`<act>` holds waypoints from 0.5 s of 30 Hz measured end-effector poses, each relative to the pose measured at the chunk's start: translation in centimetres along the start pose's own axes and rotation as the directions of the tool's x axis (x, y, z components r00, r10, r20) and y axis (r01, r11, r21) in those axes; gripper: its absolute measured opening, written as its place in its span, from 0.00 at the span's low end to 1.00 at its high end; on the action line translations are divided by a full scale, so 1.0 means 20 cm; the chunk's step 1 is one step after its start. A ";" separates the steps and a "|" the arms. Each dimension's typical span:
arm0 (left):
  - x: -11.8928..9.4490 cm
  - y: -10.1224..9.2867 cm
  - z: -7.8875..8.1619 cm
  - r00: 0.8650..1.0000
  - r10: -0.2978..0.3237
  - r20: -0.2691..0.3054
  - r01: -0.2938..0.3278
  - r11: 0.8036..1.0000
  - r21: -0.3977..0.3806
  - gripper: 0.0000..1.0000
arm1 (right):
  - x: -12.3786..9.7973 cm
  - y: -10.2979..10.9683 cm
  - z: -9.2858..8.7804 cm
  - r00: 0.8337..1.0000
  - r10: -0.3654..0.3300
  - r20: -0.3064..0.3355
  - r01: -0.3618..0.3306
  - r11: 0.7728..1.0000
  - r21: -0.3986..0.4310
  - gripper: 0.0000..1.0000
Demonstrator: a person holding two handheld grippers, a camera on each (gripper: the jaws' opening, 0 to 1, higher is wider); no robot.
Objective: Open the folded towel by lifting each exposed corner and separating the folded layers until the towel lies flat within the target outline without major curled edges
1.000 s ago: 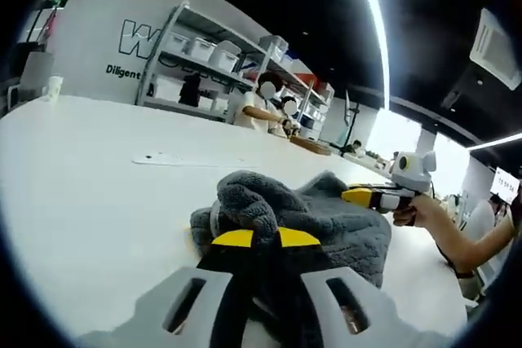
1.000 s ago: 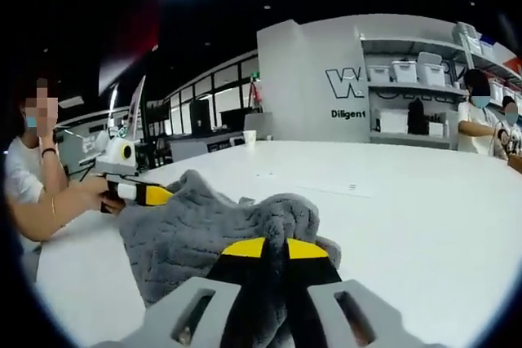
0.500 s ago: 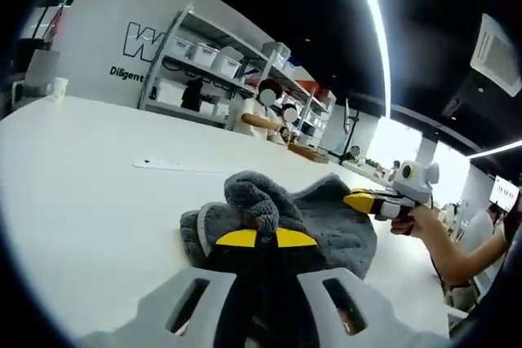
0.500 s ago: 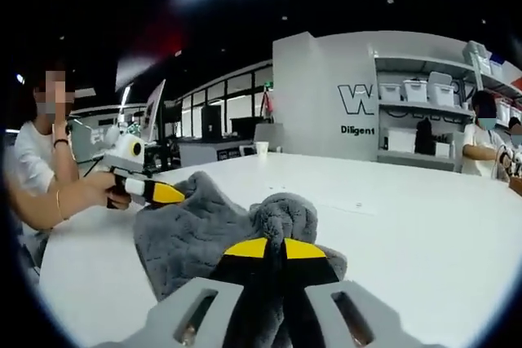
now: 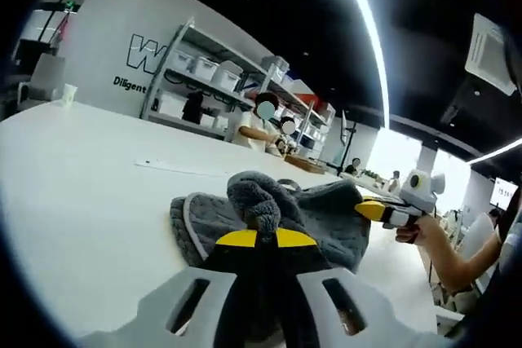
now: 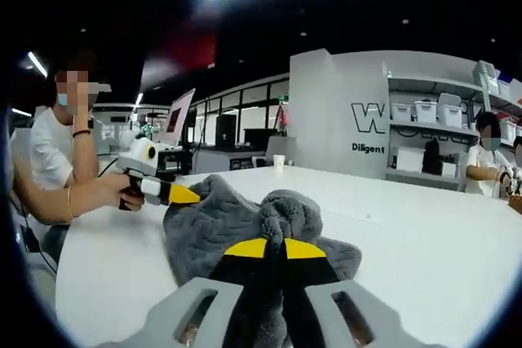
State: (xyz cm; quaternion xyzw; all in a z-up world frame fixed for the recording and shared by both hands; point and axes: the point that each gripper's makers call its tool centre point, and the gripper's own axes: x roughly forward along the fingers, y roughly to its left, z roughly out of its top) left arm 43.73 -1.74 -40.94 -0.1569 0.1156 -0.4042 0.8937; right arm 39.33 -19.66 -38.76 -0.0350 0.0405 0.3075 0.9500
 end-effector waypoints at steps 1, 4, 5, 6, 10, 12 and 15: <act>-0.01 -0.01 0.00 1.000 0.001 0.002 -0.001 1.000 0.001 0.02 | -0.01 0.01 0.00 1.000 0.002 0.001 -0.002 1.000 0.002 0.00; -0.03 -0.03 -0.02 1.000 0.002 0.008 -0.002 1.000 0.004 0.02 | -0.06 0.04 -0.02 1.000 0.009 0.003 -0.009 1.000 0.009 0.00; -0.05 -0.04 -0.03 1.000 0.002 0.010 -0.002 1.000 0.003 0.02 | -0.07 0.05 -0.02 1.000 0.011 0.001 -0.011 1.000 0.011 0.00; -0.06 -0.06 -0.03 1.000 0.001 0.011 -0.001 1.000 0.003 0.02 | -0.08 0.06 -0.03 1.000 0.014 0.000 -0.014 1.000 0.014 0.00; -0.11 -0.10 -0.07 1.000 0.004 -0.002 -0.004 1.000 0.023 0.02 | -0.14 0.10 -0.06 1.000 0.020 -0.003 -0.020 1.000 0.022 0.00; -0.14 -0.12 -0.09 1.000 0.006 -0.008 -0.006 0.999 0.033 0.02 | -0.16 0.12 -0.08 1.000 0.025 -0.004 -0.025 0.999 0.023 0.00; -0.17 -0.14 -0.11 1.000 0.012 -0.014 -0.011 0.999 0.044 0.02 | -0.19 0.15 -0.10 1.000 0.029 -0.010 -0.029 0.999 0.015 0.00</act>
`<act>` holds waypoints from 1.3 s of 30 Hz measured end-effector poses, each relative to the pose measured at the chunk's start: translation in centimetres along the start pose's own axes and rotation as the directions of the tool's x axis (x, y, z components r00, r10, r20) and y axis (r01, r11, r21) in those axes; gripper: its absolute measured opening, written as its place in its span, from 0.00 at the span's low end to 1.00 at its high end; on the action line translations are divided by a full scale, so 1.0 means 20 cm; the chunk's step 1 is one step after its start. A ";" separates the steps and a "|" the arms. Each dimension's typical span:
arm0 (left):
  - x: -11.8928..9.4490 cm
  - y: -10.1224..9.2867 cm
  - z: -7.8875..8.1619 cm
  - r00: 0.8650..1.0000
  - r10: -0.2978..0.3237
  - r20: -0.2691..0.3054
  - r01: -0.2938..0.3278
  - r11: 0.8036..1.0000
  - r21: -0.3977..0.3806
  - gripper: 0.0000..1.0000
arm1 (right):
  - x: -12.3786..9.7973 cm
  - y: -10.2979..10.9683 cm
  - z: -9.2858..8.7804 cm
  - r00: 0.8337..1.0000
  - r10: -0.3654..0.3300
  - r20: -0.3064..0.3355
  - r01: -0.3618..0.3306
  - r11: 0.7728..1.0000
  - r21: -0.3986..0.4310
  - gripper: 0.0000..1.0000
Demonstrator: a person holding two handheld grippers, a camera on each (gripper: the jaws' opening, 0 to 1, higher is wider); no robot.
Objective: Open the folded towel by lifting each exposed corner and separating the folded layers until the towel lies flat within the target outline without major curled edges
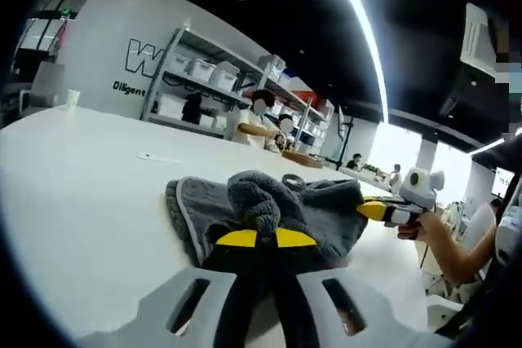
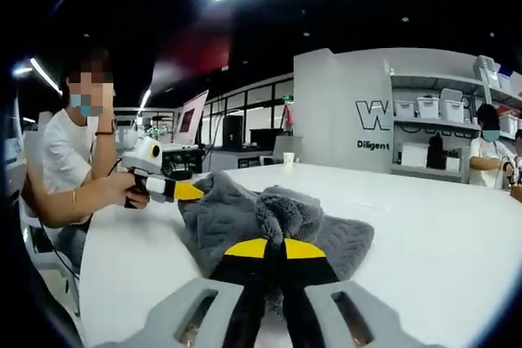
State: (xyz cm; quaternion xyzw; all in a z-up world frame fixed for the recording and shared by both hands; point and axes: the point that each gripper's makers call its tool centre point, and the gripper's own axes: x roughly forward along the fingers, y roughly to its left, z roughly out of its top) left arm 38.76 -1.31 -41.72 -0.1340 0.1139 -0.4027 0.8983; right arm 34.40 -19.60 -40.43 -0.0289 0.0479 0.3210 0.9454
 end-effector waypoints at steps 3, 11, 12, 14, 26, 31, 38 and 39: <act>-0.04 -0.02 -0.03 1.000 0.003 -0.006 -0.003 1.000 0.000 0.02 | -0.02 0.02 -0.01 1.000 0.006 -0.004 -0.006 1.000 0.002 0.00; -0.12 -0.05 -0.13 0.999 0.021 -0.033 -0.022 1.000 -0.002 0.02 | -0.09 0.11 -0.09 0.999 0.023 -0.029 -0.023 1.000 0.009 0.00; -0.13 -0.05 -0.14 0.999 0.022 -0.034 -0.022 1.000 -0.003 0.02 | -0.09 0.12 -0.09 0.999 0.024 -0.030 -0.024 1.000 0.009 0.00; -0.14 -0.05 -0.15 0.999 0.028 -0.039 -0.028 1.000 -0.007 0.02 | -0.11 0.14 -0.10 0.999 0.025 -0.034 -0.025 1.000 0.006 0.00; -0.21 -0.10 -0.23 0.997 0.050 -0.063 -0.045 0.996 0.070 0.02 | -0.20 0.22 -0.17 0.998 0.015 -0.054 -0.015 1.000 -0.010 0.00; -0.24 -0.14 -0.24 0.999 0.029 -0.041 -0.021 0.983 0.181 0.02 | -0.24 0.24 -0.19 0.999 0.006 -0.051 -0.006 1.000 -0.007 0.00; -0.27 -0.17 -0.27 0.997 0.034 -0.065 -0.017 0.969 0.248 0.03 | -0.27 0.27 -0.22 0.999 0.000 -0.049 0.001 1.000 0.019 0.00; -0.28 -0.18 -0.27 0.997 0.031 -0.066 -0.014 0.969 0.248 0.03 | -0.28 0.27 -0.23 0.998 -0.003 -0.055 0.003 1.000 0.012 0.00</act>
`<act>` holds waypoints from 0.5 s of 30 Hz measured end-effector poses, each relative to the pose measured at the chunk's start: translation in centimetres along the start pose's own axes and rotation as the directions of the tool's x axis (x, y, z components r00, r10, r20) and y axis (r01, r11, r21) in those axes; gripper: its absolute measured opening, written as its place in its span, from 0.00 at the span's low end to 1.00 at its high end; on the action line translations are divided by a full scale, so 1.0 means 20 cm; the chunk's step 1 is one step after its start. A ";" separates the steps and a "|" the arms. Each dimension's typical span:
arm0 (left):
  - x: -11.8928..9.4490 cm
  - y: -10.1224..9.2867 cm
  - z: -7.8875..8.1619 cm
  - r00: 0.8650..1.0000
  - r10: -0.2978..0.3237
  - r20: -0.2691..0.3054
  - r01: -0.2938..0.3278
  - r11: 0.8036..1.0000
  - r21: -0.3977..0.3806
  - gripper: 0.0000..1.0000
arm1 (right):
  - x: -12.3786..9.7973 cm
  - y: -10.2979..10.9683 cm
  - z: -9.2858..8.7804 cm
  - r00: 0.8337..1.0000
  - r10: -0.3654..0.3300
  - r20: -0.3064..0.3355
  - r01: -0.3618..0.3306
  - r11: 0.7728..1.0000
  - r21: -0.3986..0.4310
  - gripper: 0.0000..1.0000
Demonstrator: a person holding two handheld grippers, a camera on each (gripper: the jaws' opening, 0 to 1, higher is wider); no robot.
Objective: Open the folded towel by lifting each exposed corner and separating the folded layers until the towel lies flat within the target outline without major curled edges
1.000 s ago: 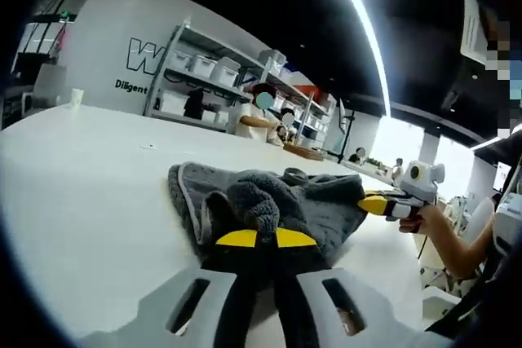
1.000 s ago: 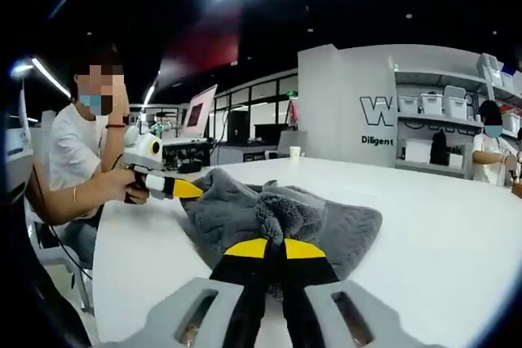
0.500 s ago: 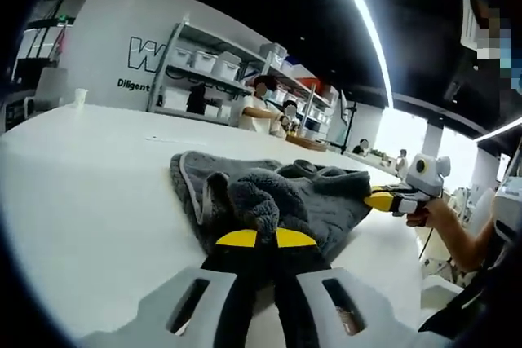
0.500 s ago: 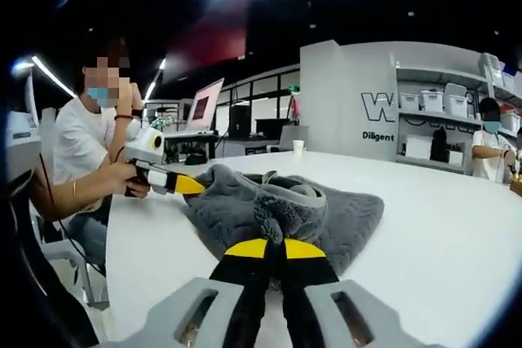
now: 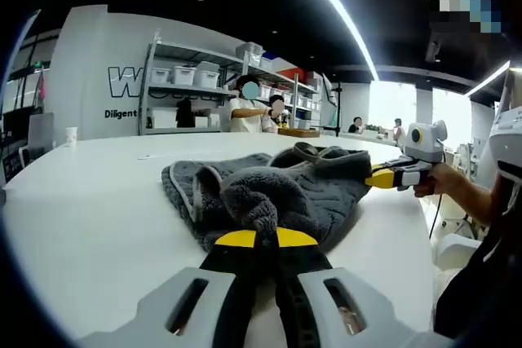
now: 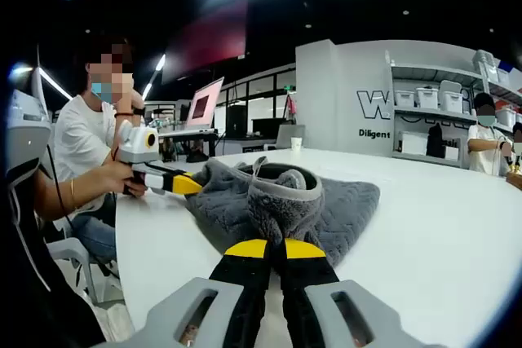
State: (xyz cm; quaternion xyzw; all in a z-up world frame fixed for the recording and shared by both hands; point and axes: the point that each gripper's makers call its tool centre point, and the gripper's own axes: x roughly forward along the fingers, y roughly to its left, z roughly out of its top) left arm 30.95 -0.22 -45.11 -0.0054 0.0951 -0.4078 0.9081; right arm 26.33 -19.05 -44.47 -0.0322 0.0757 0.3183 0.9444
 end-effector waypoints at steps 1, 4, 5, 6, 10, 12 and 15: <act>-0.01 -0.01 0.00 1.000 -0.001 0.002 0.001 1.000 0.001 0.04 | 0.00 0.00 0.00 1.000 0.000 -0.005 0.000 1.000 -0.009 0.00; -0.03 -0.02 0.00 1.000 -0.009 0.005 0.009 1.000 0.023 0.04 | -0.01 0.02 -0.01 1.000 0.000 -0.019 0.000 1.000 -0.029 0.00; -0.03 -0.02 -0.01 1.000 -0.012 0.003 0.011 1.000 0.029 0.04 | -0.01 0.02 -0.02 1.000 0.000 -0.025 0.000 0.999 -0.033 0.00; -0.04 -0.03 -0.01 1.000 -0.016 -0.001 0.016 0.999 0.032 0.04 | -0.01 0.02 -0.02 1.000 0.001 -0.028 -0.002 0.999 -0.033 0.00; -0.07 -0.04 -0.03 1.000 -0.023 -0.014 0.024 0.999 0.037 0.05 | -0.02 0.03 -0.04 0.999 0.001 -0.038 -0.002 1.000 -0.030 0.00; -0.08 -0.05 -0.04 0.999 -0.023 -0.025 0.024 0.999 0.044 0.05 | -0.03 0.04 -0.05 0.999 0.001 -0.045 -0.002 1.000 -0.027 0.00; -0.09 -0.06 -0.06 0.999 -0.024 -0.036 0.026 0.999 0.047 0.05 | -0.03 0.04 -0.07 0.998 -0.003 -0.056 0.001 0.999 -0.035 0.00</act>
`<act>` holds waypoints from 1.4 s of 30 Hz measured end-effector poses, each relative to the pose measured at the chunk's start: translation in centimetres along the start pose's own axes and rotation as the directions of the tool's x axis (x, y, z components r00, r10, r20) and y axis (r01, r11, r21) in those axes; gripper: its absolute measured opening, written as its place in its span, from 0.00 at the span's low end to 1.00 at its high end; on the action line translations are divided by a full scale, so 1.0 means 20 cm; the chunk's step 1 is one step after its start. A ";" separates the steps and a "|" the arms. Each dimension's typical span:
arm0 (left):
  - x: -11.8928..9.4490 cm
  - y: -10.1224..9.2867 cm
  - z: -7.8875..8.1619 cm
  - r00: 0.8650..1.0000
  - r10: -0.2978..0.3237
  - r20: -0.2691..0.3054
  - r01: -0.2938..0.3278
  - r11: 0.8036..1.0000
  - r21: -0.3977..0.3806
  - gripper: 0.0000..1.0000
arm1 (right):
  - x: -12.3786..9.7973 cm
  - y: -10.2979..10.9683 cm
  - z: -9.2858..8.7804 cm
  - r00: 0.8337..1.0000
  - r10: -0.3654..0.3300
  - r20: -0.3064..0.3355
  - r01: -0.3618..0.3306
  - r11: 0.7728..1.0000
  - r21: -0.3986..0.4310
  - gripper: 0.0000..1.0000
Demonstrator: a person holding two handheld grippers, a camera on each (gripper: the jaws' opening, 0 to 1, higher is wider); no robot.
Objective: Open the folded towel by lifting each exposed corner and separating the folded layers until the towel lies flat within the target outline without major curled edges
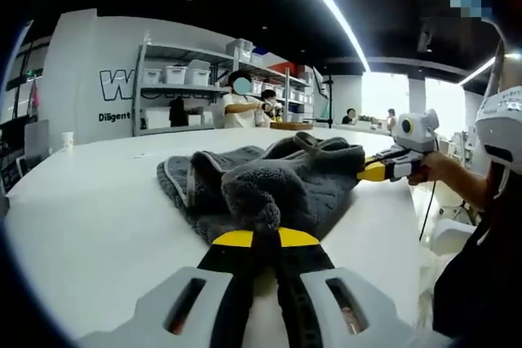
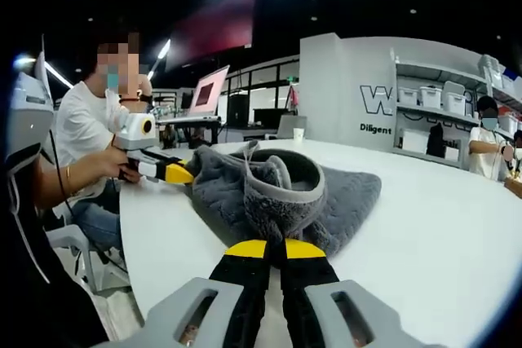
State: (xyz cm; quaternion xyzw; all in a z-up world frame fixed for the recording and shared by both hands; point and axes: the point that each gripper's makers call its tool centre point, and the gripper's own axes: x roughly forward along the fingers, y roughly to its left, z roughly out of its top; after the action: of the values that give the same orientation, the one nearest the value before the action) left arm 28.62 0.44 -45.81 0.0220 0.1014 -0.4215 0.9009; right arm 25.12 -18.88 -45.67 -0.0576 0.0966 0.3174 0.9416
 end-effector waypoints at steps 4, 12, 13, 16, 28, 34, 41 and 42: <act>-0.03 -0.01 -0.04 0.998 0.002 -0.056 -0.002 1.000 0.007 0.06 | -0.01 0.01 -0.02 1.000 0.001 -0.011 -0.001 1.000 0.001 0.00; -0.06 -0.02 -0.07 0.995 0.028 -0.093 -0.025 0.999 0.033 0.06 | -0.02 0.01 -0.05 1.000 -0.002 -0.030 0.002 1.000 0.013 0.00; -0.06 -0.03 -0.07 0.994 0.034 -0.100 -0.029 0.999 0.042 0.06 | -0.02 0.02 -0.05 0.999 -0.003 -0.034 0.003 1.000 0.011 0.00; -0.08 -0.03 -0.08 0.992 0.041 -0.118 -0.034 0.998 0.061 0.06 | -0.02 0.02 -0.07 0.999 -0.003 -0.040 0.004 1.000 0.016 0.00; -0.15 -0.05 -0.11 0.990 0.059 -0.126 -0.053 0.998 0.045 0.07 | -0.07 0.02 -0.10 0.998 -0.017 -0.058 0.019 0.999 0.033 0.01; -0.21 -0.04 -0.13 0.986 0.084 -0.145 -0.080 0.996 0.037 0.08 | -0.11 0.01 -0.13 0.996 -0.039 -0.079 0.042 0.998 0.044 0.02; -0.31 0.02 -0.09 0.983 0.151 -0.104 -0.152 0.988 -0.008 0.03 | -0.18 -0.04 -0.10 0.994 -0.085 -0.067 0.088 0.995 0.045 0.01; -0.32 0.03 -0.09 0.983 0.154 -0.097 -0.156 0.988 -0.013 0.02 | -0.18 -0.05 -0.08 0.994 -0.089 -0.060 0.092 0.995 0.043 0.01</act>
State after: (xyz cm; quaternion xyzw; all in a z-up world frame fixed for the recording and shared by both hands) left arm 24.80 5.77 -46.29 0.0408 0.1468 -0.3477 0.9251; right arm 22.67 -22.09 -46.47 -0.0494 0.1287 0.2704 0.9528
